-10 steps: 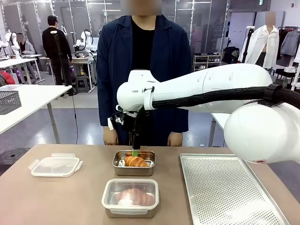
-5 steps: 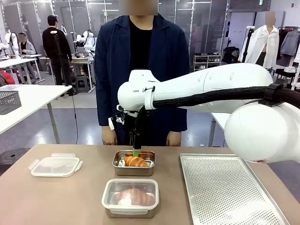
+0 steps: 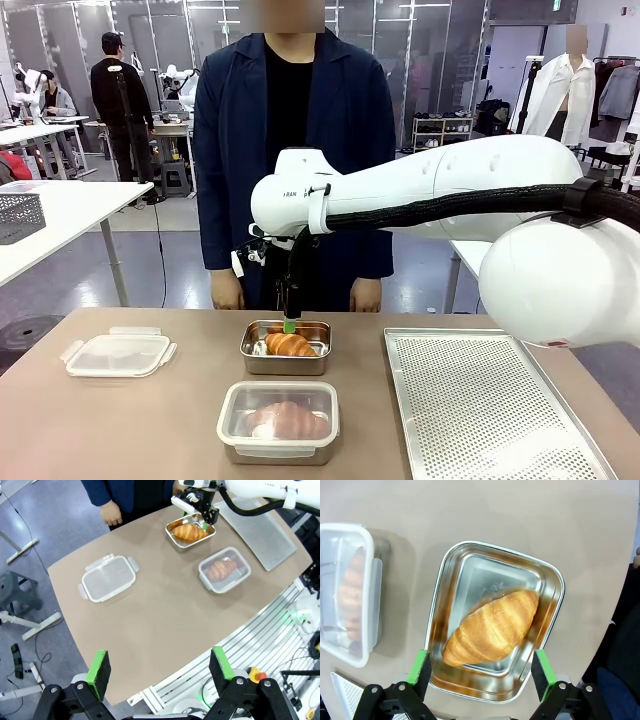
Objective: Place the bread into the airtight container.
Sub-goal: Pick up a Butter Roll and place it into an empty Airtight Container.
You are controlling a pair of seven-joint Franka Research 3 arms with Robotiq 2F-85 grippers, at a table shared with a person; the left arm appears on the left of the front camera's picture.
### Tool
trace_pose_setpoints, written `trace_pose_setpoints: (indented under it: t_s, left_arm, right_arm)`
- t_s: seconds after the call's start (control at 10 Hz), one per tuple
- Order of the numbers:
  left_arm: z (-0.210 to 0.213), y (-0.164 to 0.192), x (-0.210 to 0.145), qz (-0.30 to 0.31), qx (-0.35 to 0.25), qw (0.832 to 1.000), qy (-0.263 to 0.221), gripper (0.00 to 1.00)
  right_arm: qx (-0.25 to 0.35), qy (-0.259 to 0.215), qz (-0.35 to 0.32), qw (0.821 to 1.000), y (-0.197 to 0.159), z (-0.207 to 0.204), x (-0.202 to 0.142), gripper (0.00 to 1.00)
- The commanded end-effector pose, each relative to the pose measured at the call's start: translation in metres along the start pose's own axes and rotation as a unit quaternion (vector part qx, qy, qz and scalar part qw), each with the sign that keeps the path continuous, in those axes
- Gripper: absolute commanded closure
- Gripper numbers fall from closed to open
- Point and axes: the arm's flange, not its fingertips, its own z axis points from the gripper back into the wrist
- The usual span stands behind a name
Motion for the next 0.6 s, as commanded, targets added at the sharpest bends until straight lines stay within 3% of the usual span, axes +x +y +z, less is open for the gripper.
trace_pose_setpoints:
  t_s: [0.0,0.3,0.4,0.5]
  left_arm:
    - [0.0,0.0,0.001,-0.003,-0.003,1.0,-0.001,0.0]
    - [0.0,0.0,0.001,-0.003,-0.003,1.0,-0.001,0.0]
    - [0.0,0.0,0.001,-0.003,-0.003,1.0,-0.001,0.0]
    - [0.0,0.0,0.001,-0.003,-0.003,1.0,-0.001,0.0]
  right_arm:
    - [-0.004,-0.003,-0.015,1.0,-0.001,0.0,0.002,0.0]
    - [0.0,0.0,0.0,1.0,0.0,0.0,0.0,0.0]
    - [0.002,0.03,-0.008,1.0,0.012,0.025,-0.019,0.0]
    - [0.004,0.018,-0.029,0.999,0.028,0.057,-0.038,0.0]
